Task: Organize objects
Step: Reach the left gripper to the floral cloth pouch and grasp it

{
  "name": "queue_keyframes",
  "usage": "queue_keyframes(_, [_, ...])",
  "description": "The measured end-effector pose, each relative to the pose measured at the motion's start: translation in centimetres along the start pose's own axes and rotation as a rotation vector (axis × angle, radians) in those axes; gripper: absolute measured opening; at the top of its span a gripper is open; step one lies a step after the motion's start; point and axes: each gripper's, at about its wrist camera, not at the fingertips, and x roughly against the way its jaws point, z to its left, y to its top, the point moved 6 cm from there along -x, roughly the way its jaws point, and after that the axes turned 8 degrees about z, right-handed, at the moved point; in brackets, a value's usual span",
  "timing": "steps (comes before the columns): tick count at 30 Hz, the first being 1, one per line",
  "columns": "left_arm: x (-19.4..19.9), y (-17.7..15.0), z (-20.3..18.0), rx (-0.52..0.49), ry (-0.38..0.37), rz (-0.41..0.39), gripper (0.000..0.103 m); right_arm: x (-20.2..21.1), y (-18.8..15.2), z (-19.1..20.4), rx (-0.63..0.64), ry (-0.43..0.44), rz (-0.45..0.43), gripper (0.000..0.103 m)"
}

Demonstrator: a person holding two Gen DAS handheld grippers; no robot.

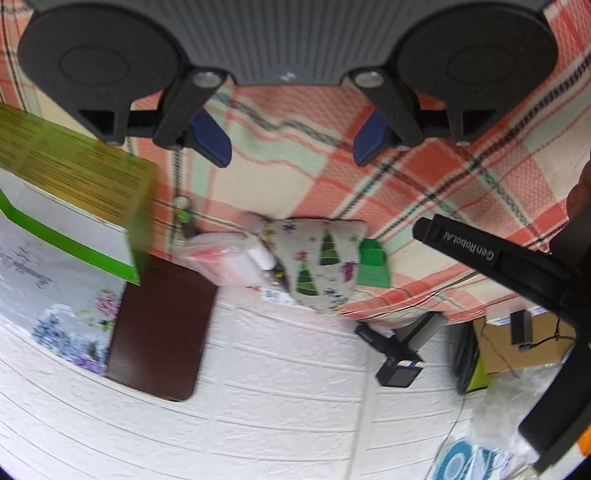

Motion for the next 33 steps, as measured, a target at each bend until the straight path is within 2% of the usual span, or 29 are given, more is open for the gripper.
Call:
queue_keyframes(3, [-1.2,-0.5,3.0,0.059,0.036,-0.007,0.067,-1.1,0.9,1.3,0.026,0.026,0.012,0.073])
queue_keyframes(4, [-1.3,-0.7,3.9,0.076,0.036,-0.04,0.073,-1.6,1.4,1.6,0.028,0.041,0.019,0.071])
queue_keyframes(5, [-1.3,-1.0,4.6,0.093,0.034,-0.067,0.074,-2.1,1.8,2.0,0.029,0.055,0.023,0.071])
queue_keyframes(8, [-0.9,-1.1,5.9,0.175,-0.053,-0.123,0.077,-3.3,4.0,2.4,0.058,0.029,-0.011,0.071])
queue_keyframes(11, [-0.9,-1.1,5.8,0.182,-0.071,-0.134,0.08,-4.8,7.1,2.0,0.075,-0.002,-0.044,0.07])
queue_keyframes(13, [-1.1,-0.9,5.5,0.172,-0.07,-0.133,0.081,-6.5,8.8,1.9,0.094,-0.013,-0.031,0.068])
queue_keyframes(14, [-1.2,-0.9,5.4,0.169,-0.071,-0.133,0.082,-7.8,9.3,1.9,0.105,-0.004,0.002,0.059])
queue_keyframes(15, [-1.2,-1.0,5.5,0.171,-0.074,-0.134,0.082,-9.1,9.6,1.8,0.104,0.008,0.039,0.057])
queue_keyframes(16, [-1.1,-1.1,5.6,0.175,-0.079,-0.136,0.083,-10.0,9.7,1.7,0.089,0.018,0.051,0.053])
queue_keyframes(17, [-1.1,-1.1,5.7,0.18,-0.083,-0.137,0.083,-10.1,9.8,1.7,0.075,0.018,0.04,0.043])
queue_keyframes(19, [-1.1,-1.1,5.9,0.185,-0.087,-0.139,0.083,-9.3,9.8,1.8,0.058,0.012,0.032,0.028])
queue_keyframes(20, [-1.1,-1.1,5.9,0.185,-0.089,-0.139,0.083,-8.5,9.5,1.8,0.043,0.032,0.029,0.026])
queue_keyframes(23, [-1.1,-1.1,6.0,0.189,-0.096,-0.14,0.083,-4.9,7.6,2.1,0.011,0.099,0.01,0.024])
queue_keyframes(25, [-1.1,-1.1,6.2,0.194,-0.109,-0.14,0.084,-2.0,5.7,2.7,0.04,0.128,-0.006,0.025])
queue_keyframes(27, [-1.1,-1.1,6.2,0.201,-0.132,-0.137,0.087,0.2,3.6,3.4,0.052,0.161,0.019,0.031])
queue_keyframes(28, [-1.2,-1.0,6.3,0.204,-0.139,-0.133,0.088,0.9,2.6,3.8,0.048,0.188,0.04,0.041])
queue_keyframes(29, [-1.1,-1.0,6.3,0.206,-0.145,-0.128,0.088,1.6,1.7,4.0,0.047,0.204,0.036,0.054])
queue_keyframes(30, [-1.0,-1.0,6.4,0.21,-0.153,-0.121,0.088,2.3,1.0,4.2,0.058,0.207,0.02,0.06])
queue_keyframes(32, [-0.2,-1.1,6.6,0.25,-0.18,-0.095,0.087,3.1,0.3,4.7,0.116,0.198,0.0,0.087])
queue_keyframes(33, [0.4,-1.1,6.8,0.287,-0.21,-0.081,0.087,3.5,0.2,4.8,0.133,0.186,-0.017,0.092])
